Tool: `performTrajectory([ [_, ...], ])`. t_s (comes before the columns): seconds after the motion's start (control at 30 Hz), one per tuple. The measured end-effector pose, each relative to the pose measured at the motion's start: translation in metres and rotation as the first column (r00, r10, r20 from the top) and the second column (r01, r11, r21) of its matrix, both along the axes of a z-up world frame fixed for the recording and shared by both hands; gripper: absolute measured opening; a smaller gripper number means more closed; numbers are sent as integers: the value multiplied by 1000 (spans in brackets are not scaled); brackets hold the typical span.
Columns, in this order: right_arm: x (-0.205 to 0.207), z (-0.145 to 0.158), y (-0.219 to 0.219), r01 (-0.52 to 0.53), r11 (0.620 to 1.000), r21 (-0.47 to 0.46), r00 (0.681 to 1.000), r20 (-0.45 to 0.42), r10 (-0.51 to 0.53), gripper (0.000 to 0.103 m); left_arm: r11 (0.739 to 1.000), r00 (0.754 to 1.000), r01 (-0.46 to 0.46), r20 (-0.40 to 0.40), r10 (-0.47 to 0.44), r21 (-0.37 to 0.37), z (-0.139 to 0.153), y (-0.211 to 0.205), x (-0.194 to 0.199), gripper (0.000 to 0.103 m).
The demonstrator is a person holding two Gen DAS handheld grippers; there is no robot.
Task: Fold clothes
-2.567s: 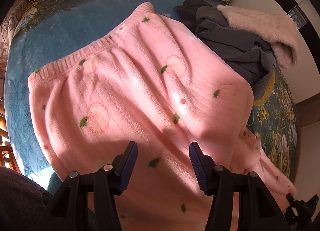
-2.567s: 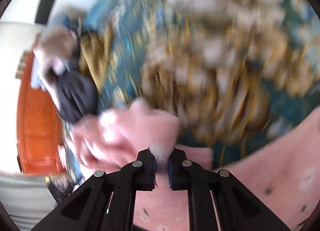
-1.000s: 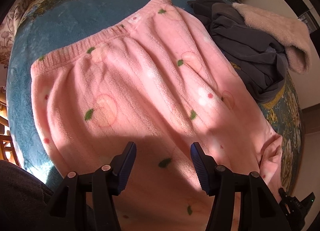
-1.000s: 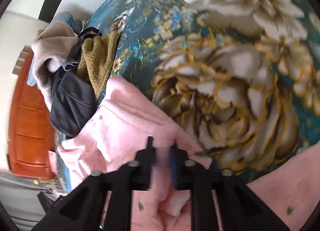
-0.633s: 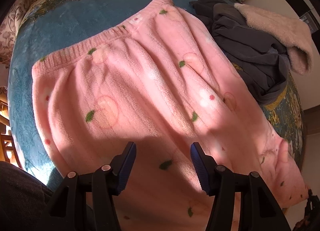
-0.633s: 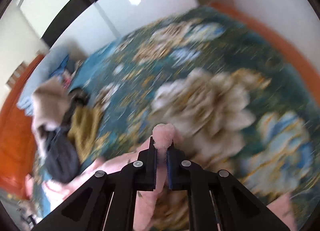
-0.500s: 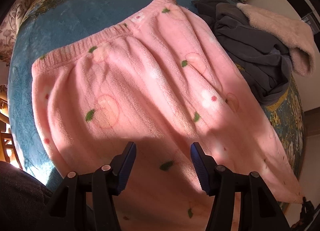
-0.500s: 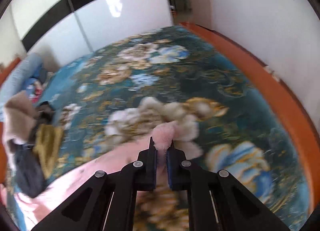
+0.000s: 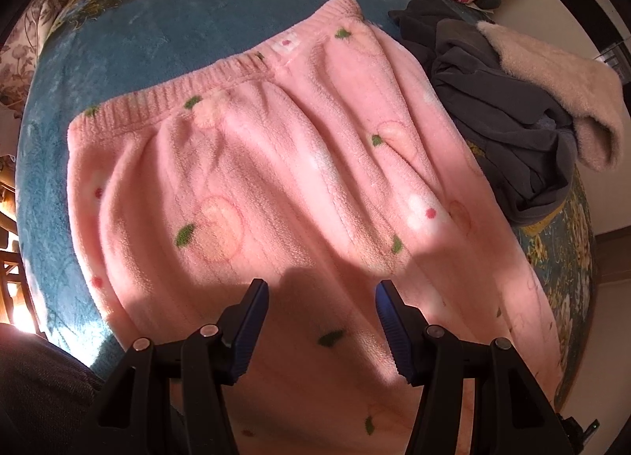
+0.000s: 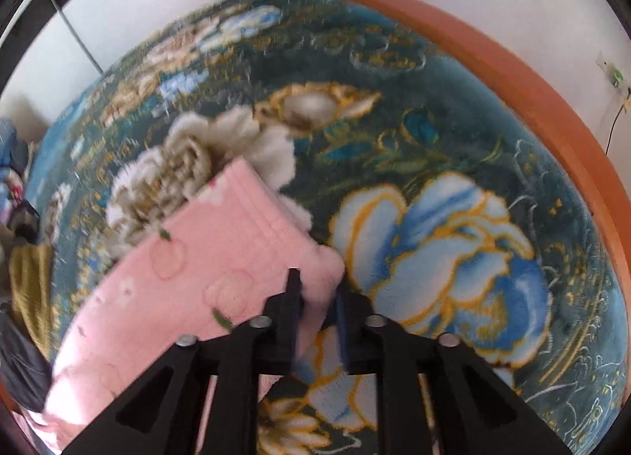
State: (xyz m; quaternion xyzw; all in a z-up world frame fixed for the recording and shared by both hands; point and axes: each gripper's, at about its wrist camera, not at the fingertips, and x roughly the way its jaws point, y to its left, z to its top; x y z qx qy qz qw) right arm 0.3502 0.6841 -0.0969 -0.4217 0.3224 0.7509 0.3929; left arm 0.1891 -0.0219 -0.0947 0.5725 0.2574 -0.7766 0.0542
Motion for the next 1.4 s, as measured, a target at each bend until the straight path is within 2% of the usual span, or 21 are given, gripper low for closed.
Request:
performTrajectory([
  [0.07, 5, 15, -6, -17, 1000, 16, 1000, -11, 18, 26, 1000, 1000, -13, -10, 13, 12, 3, -7, 1, 60],
  [0.23, 37, 47, -23, -29, 999, 20, 999, -19, 29, 33, 993, 993, -116, -32, 116, 15, 7, -61, 10, 60],
  [0.4, 79, 60, -35, 16, 999, -42, 999, -38, -18, 34, 975, 974, -221, -53, 222, 19, 10, -118, 19, 61],
  [0.43, 87, 59, -37, 16, 998, -65, 999, -39, -19, 34, 969, 969, -242, -48, 244, 42, 8, -130, 28, 61],
  [0.53, 109, 51, -43, 23, 989, -145, 999, -40, -30, 43, 957, 958, -284, -24, 286, 61, -3, -157, 43, 61],
  [0.57, 117, 47, -45, 34, 985, -171, 998, -37, -41, 49, 955, 956, -292, -13, 293, 57, -8, -161, 45, 61],
  [0.6, 125, 42, -47, 53, 978, -202, 998, -29, -60, 50, 953, 954, -299, -2, 300, 54, -12, -166, 47, 61],
  [0.73, 155, 19, -63, 105, 946, -307, 993, -9, -114, 51, 950, 952, -305, 43, 303, 58, -22, -182, 56, 61],
  [0.83, 170, 7, -80, 96, 935, -342, 995, 14, -97, 51, 957, 958, -282, 68, 278, 69, -28, -188, 61, 61],
  [0.93, 188, -1, -92, 102, 917, -385, 994, 11, -106, 55, 966, 967, -247, 83, 240, 79, -35, -184, 60, 60],
  [1.1, 229, -25, -112, 179, 872, -455, 982, 32, -185, 56, 975, 977, -201, 92, 192, 95, -40, -170, 53, 56],
  [1.2, 244, -40, -120, 220, 843, -492, 970, 17, -243, 56, 972, 974, -207, 121, 193, 115, -47, -167, 50, 46],
  [1.3, 249, -52, -126, 234, 815, -529, 958, -17, -286, 56, 964, 964, -235, 159, 215, 124, -54, -168, 51, 42],
  [1.4, 247, -59, -131, 243, 806, -540, 951, -30, -307, 56, 953, 952, -265, 198, 234, 148, -63, -172, 54, 41],
])
